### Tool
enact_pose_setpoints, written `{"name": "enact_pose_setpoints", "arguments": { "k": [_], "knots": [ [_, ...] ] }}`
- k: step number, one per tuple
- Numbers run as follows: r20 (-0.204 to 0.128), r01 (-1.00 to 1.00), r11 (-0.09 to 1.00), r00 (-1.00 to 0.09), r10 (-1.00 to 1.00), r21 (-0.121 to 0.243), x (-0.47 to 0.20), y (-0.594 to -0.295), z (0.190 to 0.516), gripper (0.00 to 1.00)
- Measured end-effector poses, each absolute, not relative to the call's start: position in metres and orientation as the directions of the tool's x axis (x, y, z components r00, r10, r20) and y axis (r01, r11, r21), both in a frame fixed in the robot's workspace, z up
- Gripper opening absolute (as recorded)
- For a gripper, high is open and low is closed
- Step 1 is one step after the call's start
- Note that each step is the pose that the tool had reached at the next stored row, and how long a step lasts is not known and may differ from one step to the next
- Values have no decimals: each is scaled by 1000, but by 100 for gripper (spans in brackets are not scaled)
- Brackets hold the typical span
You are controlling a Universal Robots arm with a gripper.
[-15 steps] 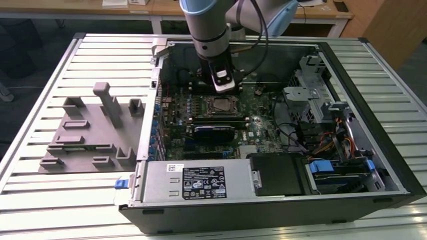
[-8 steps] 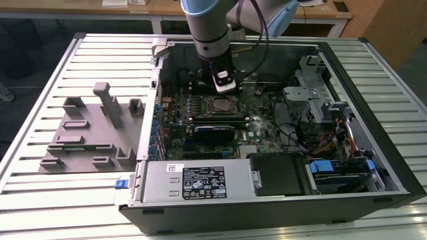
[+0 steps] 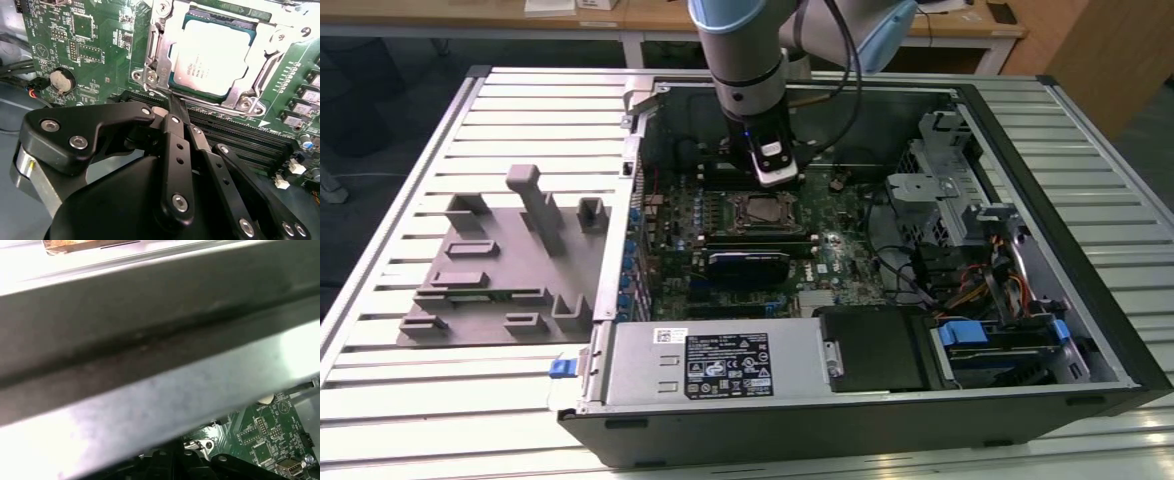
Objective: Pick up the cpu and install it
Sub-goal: 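Install the first cpu locking lever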
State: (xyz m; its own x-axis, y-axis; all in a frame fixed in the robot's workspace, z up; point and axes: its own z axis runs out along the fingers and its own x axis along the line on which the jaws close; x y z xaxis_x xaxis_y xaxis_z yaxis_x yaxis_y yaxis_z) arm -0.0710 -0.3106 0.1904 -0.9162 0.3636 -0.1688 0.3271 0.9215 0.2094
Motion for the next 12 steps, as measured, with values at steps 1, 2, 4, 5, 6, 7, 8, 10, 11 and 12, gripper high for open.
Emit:
{"name": "enact_pose_setpoints", "arguments": {
  "k": [1,2,4,5,6,7,8,10,11,12],
  "knots": [
    [-167,327,921,-916,364,211,-71,-311,190,11],
    [-166,327,920,-916,364,214,-70,-311,190,11],
    [-162,328,919,-917,365,219,-69,-311,190,11],
    [-160,328,919,-917,365,221,-69,-312,190,11],
    [-158,328,918,-917,366,222,-69,-312,190,11],
    [-157,328,918,-917,366,222,-68,-312,191,11],
    [-157,328,918,-917,366,223,-68,-312,191,11],
    [-156,328,918,-917,366,222,-68,-312,192,11],
    [-156,328,918,-917,366,222,-68,-312,193,11],
    [-156,328,918,-918,366,222,-68,-312,194,11]
  ]
}}
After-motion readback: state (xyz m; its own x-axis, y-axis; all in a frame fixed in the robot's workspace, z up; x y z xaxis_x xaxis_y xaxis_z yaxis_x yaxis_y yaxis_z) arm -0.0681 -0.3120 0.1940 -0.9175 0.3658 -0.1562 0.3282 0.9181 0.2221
